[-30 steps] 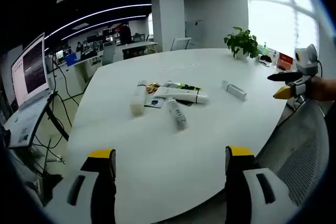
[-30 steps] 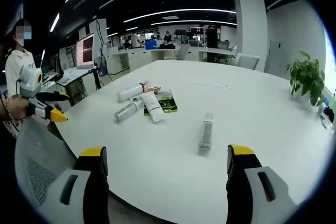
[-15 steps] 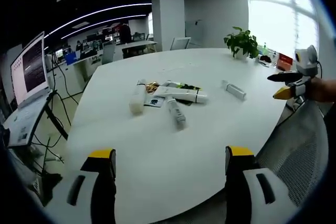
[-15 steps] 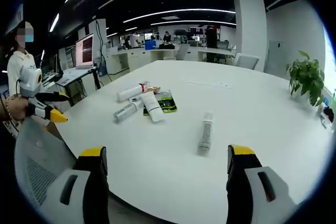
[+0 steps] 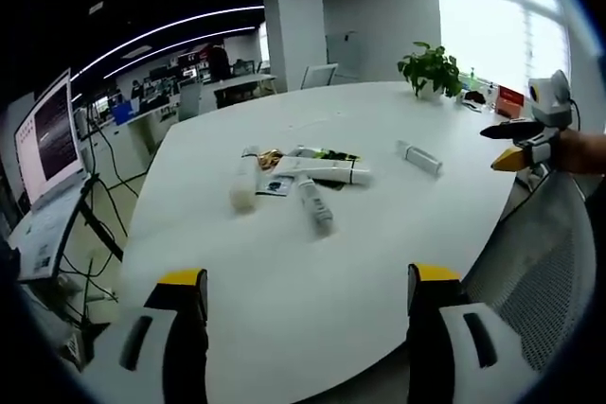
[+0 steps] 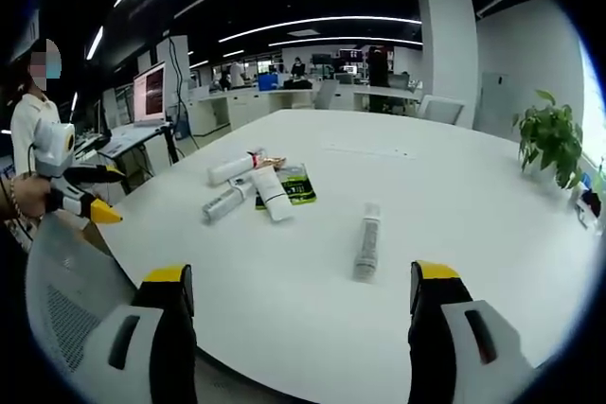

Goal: Arrange the skincare products in the storage area until every visible bottle or jar stands upright without overlapping.

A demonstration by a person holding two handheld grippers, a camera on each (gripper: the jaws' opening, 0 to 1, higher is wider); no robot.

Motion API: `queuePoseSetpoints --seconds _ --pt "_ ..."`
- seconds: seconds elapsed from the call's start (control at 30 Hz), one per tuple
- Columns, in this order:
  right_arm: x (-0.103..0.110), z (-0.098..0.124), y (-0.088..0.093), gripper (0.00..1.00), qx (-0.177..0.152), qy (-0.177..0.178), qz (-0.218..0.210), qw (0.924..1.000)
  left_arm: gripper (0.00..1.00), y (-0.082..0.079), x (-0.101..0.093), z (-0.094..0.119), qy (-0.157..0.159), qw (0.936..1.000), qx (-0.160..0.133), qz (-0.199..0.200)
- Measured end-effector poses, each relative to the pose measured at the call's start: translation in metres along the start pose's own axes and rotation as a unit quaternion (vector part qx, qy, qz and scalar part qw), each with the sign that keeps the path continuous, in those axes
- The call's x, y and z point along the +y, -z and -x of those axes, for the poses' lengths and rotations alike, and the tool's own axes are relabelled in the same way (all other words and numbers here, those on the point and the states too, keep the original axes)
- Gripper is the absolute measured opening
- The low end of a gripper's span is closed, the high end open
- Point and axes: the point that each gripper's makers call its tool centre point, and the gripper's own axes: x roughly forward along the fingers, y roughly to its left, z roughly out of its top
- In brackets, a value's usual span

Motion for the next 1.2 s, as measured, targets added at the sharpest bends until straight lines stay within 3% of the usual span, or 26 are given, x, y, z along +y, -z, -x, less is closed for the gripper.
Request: queuePoseSetpoints --seconds 0.67,1.2 --pt "-0.002 -0.001 0.001 0.95 0.003 0.006 -0.004 1.0000 0.79 -0.012 -0.001 -0.034 0.028 0.9993 0.019 -0.015" --pt "-0.002 -0.003 0.004 0.96 0.010 0.004 -0.006 0.9999 0.78 -0.025 0.013 -0.067 0.039 0.9987 0.021 -0.025"
